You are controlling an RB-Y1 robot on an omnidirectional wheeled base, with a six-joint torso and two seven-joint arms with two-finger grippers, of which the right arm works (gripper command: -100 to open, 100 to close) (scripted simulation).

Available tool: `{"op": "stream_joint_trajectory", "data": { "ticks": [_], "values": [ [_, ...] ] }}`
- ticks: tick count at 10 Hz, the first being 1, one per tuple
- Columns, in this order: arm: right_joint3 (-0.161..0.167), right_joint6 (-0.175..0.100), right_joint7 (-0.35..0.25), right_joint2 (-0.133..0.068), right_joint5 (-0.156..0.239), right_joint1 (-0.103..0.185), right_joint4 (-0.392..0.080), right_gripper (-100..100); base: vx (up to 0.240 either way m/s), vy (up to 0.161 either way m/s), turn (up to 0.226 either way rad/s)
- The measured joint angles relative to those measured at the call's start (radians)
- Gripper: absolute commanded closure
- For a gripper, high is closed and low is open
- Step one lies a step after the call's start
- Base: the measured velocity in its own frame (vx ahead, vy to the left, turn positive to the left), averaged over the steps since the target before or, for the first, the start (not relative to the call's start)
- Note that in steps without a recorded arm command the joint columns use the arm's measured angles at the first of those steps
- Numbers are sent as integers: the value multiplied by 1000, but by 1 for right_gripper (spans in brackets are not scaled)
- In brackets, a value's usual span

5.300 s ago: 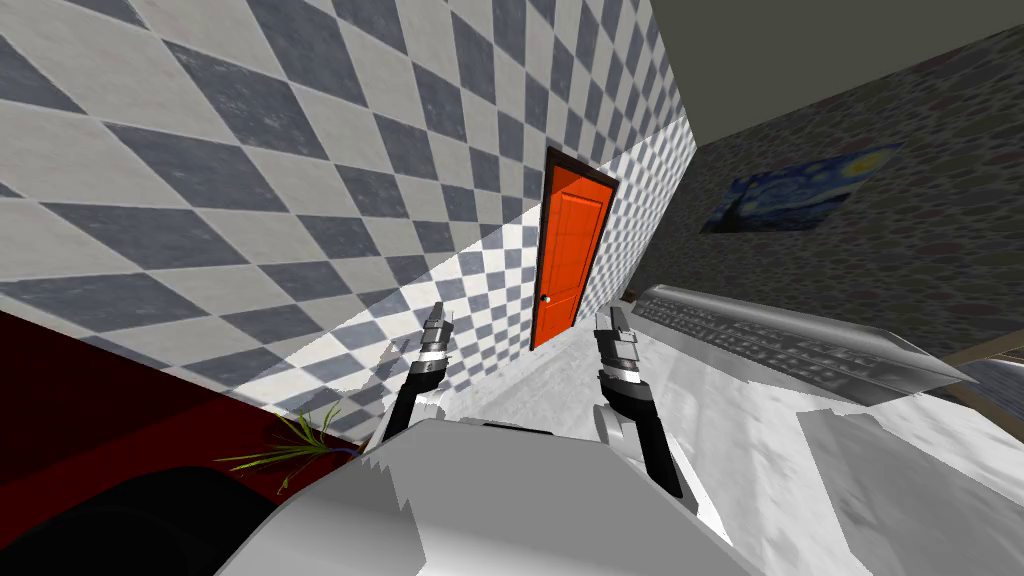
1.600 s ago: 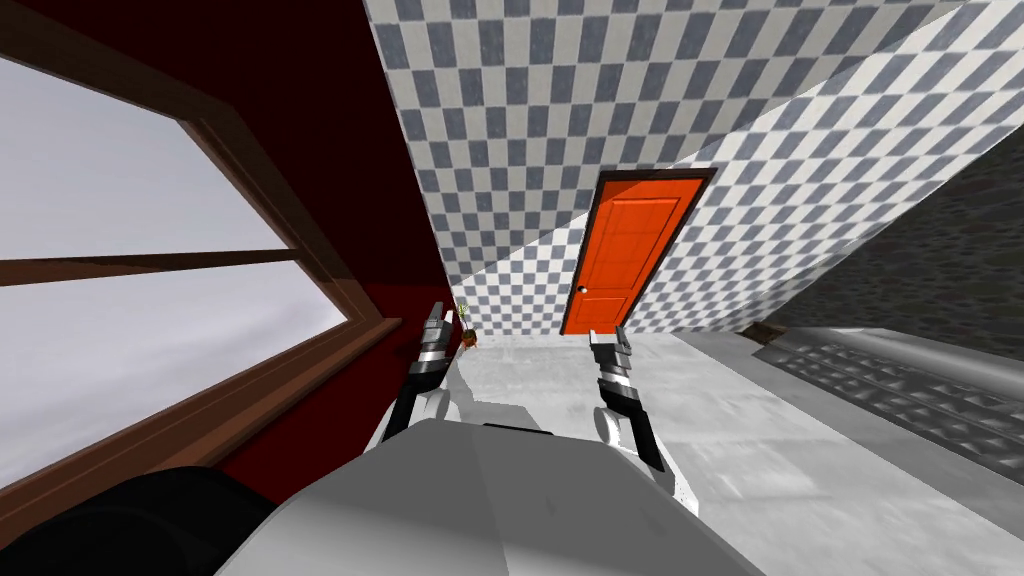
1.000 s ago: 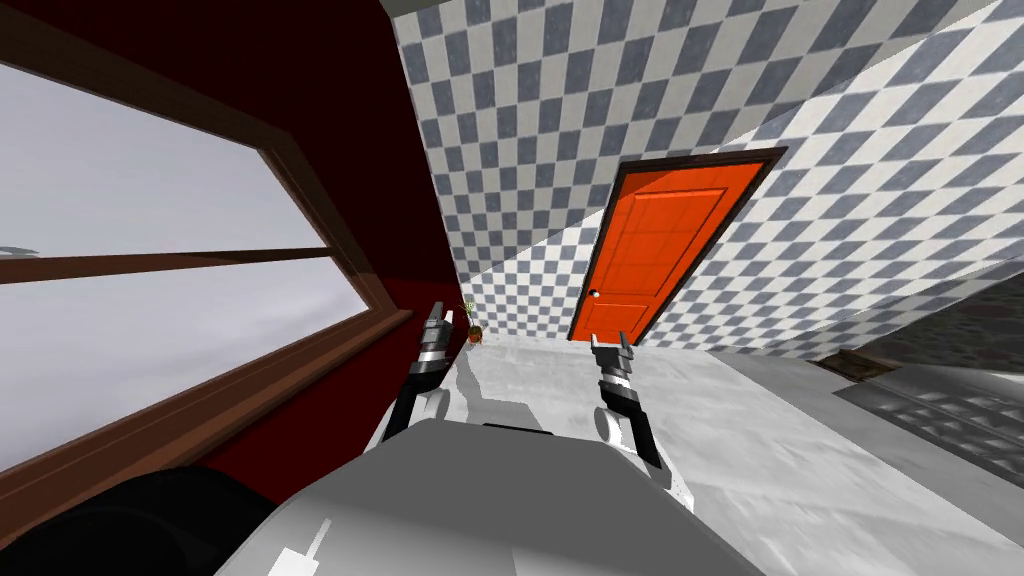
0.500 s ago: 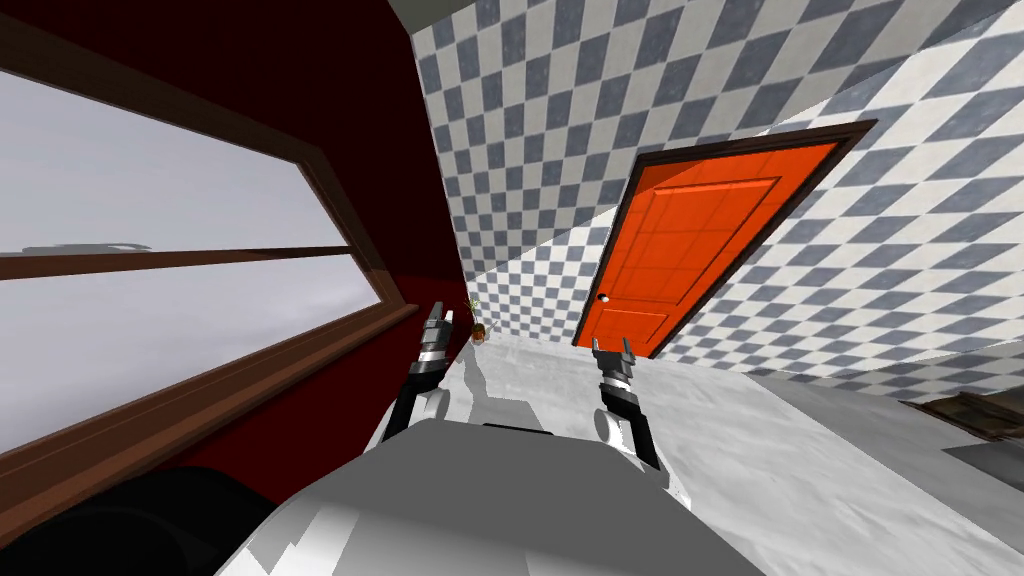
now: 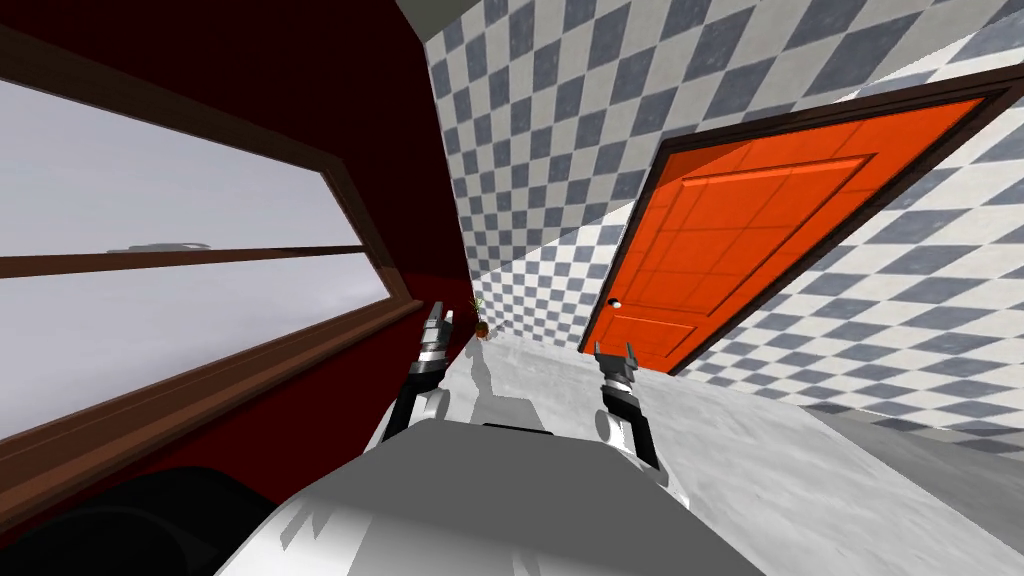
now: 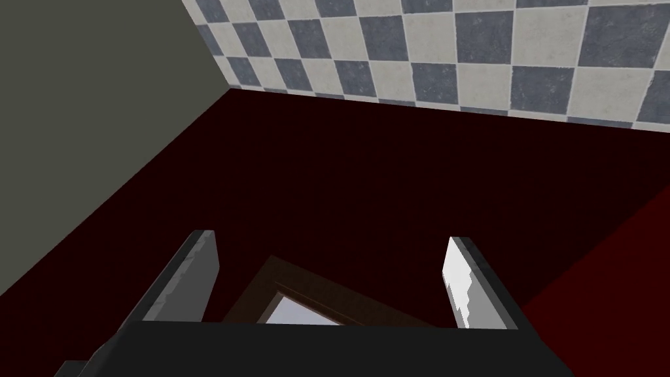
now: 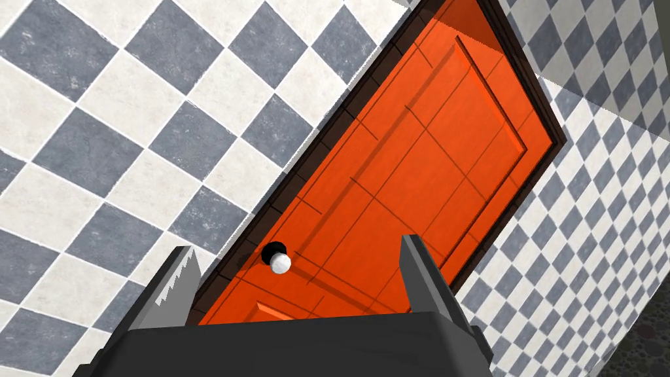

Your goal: Pull the door open

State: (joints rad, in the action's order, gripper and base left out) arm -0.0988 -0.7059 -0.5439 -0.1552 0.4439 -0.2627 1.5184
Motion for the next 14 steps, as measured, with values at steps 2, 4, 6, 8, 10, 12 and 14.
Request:
{"op": "stream_joint_trajectory", "data": {
  "ticks": [2, 4, 6, 8, 10, 12, 14],
  "values": [
    [-5, -11, -32, -2, 27, 15, -43, -100, 37, -214, 218],
    [-10, -21, -65, -2, 56, 28, -85, -100, 41, -212, 186],
    [-13, -31, -96, 2, 83, 34, -120, -100, 38, -203, 186],
    [-18, -40, -129, -4, 109, 42, -155, -100, 29, -183, 188],
    [-22, -45, -153, -3, 132, 48, -181, -100, 17, -152, 128],
    [-23, -59, -179, -4, 149, 57, -217, -100, 21, -164, 180],
    [-30, -67, -211, -8, 176, 73, -259, -100, 4, -217, 177]
  ]
}}
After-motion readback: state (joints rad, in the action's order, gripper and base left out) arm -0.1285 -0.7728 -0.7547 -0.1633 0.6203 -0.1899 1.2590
